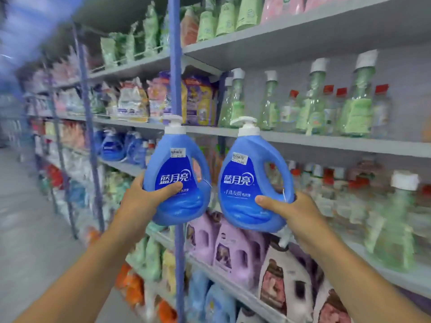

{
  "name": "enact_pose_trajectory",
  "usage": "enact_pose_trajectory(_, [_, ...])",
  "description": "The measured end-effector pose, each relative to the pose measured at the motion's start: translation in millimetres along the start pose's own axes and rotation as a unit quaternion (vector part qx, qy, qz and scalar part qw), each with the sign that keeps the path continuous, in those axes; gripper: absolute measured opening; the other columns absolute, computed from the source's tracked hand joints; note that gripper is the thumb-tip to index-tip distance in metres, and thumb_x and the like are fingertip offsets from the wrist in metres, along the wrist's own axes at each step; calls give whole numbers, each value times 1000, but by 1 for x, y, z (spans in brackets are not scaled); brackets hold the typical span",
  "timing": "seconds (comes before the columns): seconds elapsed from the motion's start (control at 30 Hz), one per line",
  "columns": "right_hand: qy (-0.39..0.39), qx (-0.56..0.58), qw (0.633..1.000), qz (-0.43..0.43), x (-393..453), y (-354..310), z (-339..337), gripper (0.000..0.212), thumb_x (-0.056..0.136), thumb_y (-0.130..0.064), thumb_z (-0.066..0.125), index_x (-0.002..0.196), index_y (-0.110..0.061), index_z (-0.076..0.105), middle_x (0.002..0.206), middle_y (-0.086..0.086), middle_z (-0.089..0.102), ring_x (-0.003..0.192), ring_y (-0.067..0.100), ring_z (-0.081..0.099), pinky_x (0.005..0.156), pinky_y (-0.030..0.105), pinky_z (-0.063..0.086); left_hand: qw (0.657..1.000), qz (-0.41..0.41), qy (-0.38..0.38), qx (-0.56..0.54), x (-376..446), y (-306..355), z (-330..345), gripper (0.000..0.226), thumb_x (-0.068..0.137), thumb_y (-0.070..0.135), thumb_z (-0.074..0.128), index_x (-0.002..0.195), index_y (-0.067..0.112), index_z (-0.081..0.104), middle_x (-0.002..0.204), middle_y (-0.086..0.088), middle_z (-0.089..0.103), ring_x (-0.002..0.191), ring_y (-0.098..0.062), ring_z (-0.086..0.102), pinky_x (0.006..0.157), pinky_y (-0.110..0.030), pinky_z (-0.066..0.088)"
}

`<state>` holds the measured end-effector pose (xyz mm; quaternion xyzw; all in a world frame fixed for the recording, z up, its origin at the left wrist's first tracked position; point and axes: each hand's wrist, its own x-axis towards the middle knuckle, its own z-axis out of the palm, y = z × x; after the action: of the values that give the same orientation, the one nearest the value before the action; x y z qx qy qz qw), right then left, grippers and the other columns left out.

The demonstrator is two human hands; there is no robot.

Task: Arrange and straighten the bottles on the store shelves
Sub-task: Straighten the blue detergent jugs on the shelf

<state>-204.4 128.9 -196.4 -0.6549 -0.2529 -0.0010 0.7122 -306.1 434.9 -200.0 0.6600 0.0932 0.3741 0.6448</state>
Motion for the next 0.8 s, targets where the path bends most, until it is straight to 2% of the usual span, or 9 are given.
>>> enact_pose_trajectory(0.1, [-27, 44, 999, 15, 17, 33, 75, 47, 54, -32, 92, 97, -16, 82, 102, 11, 80, 94, 30, 78, 78, 36, 63, 1000, -2, 27, -4, 21, -20, -76, 72, 36, 55, 98, 102, 38, 74, 94, 10, 81, 79, -13, 79, 56, -23, 60])
enact_pose_trajectory(0.17, [-37, 58, 998, 16, 33, 52, 126, 47, 56, -32, 91, 100, -17, 82, 103, 11, 80, 95, 29, 78, 77, 34, 63, 999, 2, 31, -11, 39, -32, -125, 62, 42, 49, 98, 99, 43, 75, 97, 8, 81, 81, -14, 79, 58, -25, 62])
enact_pose_trajectory(0.23, [-47, 64, 997, 21, 51, 67, 175, 50, 57, -29, 92, 103, -12, 81, 105, 12, 79, 95, 29, 78, 74, 33, 63, 999, 3, 36, -16, 59, -43, -172, 69, 46, 44, 98, 110, 36, 72, 104, 3, 80, 90, -19, 79, 66, -31, 64])
enact_pose_trajectory(0.33, [-56, 53, 997, 32, 75, 84, 241, 55, 57, -23, 97, 107, -8, 79, 103, 12, 80, 85, 27, 79, 53, 25, 58, 998, -9, 51, -20, 90, -57, -236, 84, 47, 42, 98, 123, 28, 66, 110, 0, 79, 97, -25, 78, 76, -43, 64])
enact_pose_trajectory(0.37, [-57, 58, 996, 34, 83, 91, 261, 56, 58, -23, 97, 109, -9, 78, 103, 12, 80, 85, 27, 79, 52, 24, 58, 998, -13, 53, -20, 102, -62, -256, 85, 47, 42, 98, 124, 28, 66, 111, -1, 79, 99, -26, 77, 78, -45, 64])
enact_pose_trajectory(0.47, [-40, 71, 996, 41, 107, 110, 315, 62, 56, -30, 92, 112, -9, 77, 104, 11, 80, 94, 30, 78, 72, 34, 62, 998, -20, 60, -10, 137, -76, -303, 84, 49, 41, 99, 126, 29, 66, 113, -2, 78, 100, -26, 77, 81, -49, 64])
enact_pose_trajectory(0.57, [-24, 73, 996, 48, 131, 132, 361, 62, 53, -31, 91, 109, -9, 78, 103, 12, 80, 94, 32, 77, 85, 42, 59, 997, -23, 71, -14, 172, -95, -331, 82, 47, 44, 100, 122, 34, 67, 111, 1, 78, 97, -22, 78, 77, -47, 65])
enact_pose_trajectory(0.67, [-24, 67, 996, 51, 162, 155, 397, 56, 56, -32, 92, 106, -10, 79, 103, 11, 80, 96, 31, 77, 89, 44, 58, 996, -32, 76, -20, 212, -120, -341, 80, 48, 44, 100, 121, 34, 66, 110, 1, 79, 96, -22, 78, 75, -45, 65])
enact_pose_trajectory(0.8, [-14, 57, 998, 37, 220, 192, 434, 57, 54, -38, 95, 105, -14, 80, 101, 8, 80, 94, 29, 78, 87, 41, 57, 996, -45, 79, -21, 273, -161, -346, 83, 44, 46, 99, 118, 34, 65, 106, 5, 79, 93, -20, 78, 75, -45, 65])
